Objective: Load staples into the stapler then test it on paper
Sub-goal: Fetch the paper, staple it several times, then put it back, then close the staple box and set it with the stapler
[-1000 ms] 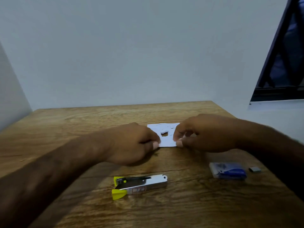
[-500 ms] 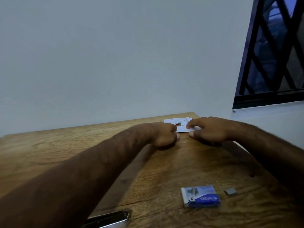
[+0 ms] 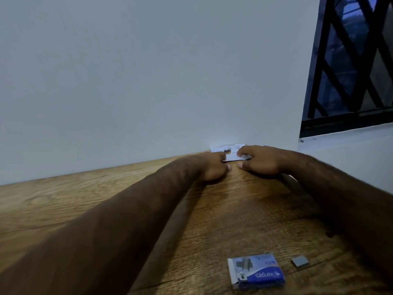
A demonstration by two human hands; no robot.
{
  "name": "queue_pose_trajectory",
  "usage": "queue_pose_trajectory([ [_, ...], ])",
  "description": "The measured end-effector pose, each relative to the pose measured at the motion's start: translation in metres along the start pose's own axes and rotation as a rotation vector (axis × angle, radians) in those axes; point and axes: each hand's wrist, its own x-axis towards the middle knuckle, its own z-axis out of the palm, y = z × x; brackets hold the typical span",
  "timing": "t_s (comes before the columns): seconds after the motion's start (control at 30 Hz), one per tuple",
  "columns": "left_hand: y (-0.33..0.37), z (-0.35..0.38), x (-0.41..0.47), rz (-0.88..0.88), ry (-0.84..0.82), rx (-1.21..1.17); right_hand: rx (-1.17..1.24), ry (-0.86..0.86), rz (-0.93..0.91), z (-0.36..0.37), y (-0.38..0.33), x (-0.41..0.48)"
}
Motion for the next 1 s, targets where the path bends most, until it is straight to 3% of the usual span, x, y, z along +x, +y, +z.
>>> queue_pose_trajectory([
  [0.3,-0.028,-0.026,-0.058,0.035,0.050,-0.111,0.036,0.155,-0.071,-0.011,-0.015,-0.019],
  [0.47,-0.050,-0.032,-0.120,0.071,-0.029,-0.191,0.056,0.147,-0.137,-0.015,-0.034,-0.040],
  [0.8,-0.082,-0.031,-0.171,0.018,-0.026,-0.282,0.165,0.296,-0.485,-0.031,-0.111,-0.109],
  [0.87,-0.083,-0.032,-0.178,0.013,-0.039,-0.295,0.182,0.157,-0.615,-0.032,-0.133,-0.134],
  [1.0,-0.086,-0.029,-0.194,0.073,-0.029,-0.283,0.218,-0.315,-0.869,-0.016,-0.167,-0.183],
])
